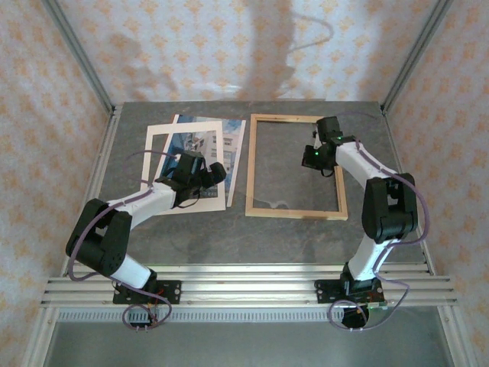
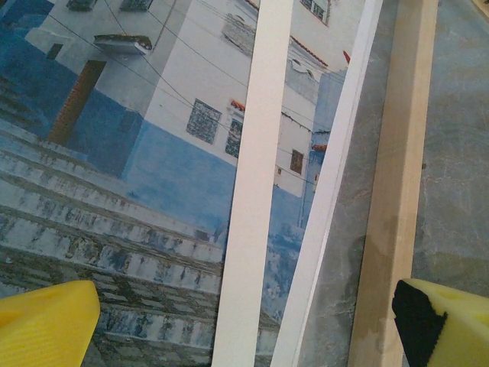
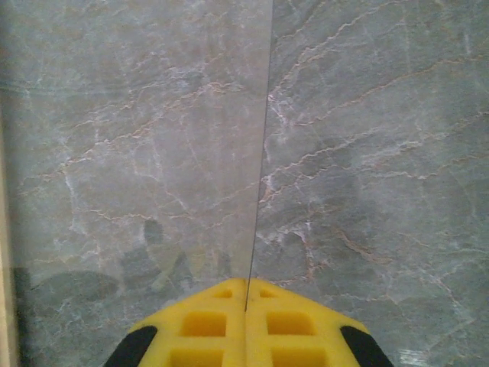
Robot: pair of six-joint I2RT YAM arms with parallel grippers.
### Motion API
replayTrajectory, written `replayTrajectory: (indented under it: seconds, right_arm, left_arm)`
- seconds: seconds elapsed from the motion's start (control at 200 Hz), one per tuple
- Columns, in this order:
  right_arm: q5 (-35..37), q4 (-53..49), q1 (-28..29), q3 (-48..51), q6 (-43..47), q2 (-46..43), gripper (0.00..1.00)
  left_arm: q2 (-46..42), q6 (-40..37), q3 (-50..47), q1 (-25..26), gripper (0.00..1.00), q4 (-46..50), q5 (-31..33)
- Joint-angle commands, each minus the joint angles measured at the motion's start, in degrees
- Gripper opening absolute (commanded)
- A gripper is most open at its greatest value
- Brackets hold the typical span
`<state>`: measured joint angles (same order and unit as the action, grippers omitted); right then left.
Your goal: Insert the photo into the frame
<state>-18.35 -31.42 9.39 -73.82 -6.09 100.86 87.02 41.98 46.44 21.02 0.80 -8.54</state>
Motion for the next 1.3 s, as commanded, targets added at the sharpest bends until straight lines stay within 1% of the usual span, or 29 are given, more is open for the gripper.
replayTrajectory:
  seconds: [0.0,0.355,0.5,0.996,1.296]
  right_arm:
    - [3.66,-2.37,-0.77,-2.18,1.74,-1.13,0.0]
    - [4.37,-6.38,-1.26,-6.67,6.46,1.08,0.0]
    - [6.43,-9.38,-1.3,-9.4,8.47,2.95,0.0]
    - [10.38,-11.54,-1.39,-12.57,9.5,3.76,0.0]
    - [10.25,-13.12,-1.48,-14.83,11.18,3.91,0.0]
  left_arm:
    - [-0.1,-0.05,0.5,0.12,1.0,0.89,1.04]
    - [1.04,0.47,0.41,0.17,1.0,-0.13,0.54]
    - [1.04,0.3,0.26,0.13,1.0,0.04,0.6]
    - [1.92,0.3,0.49,0.16,1.0,-0.45,0.36]
    - [2.14,0.38,0.3,0.13,1.0,-0.75,0.22]
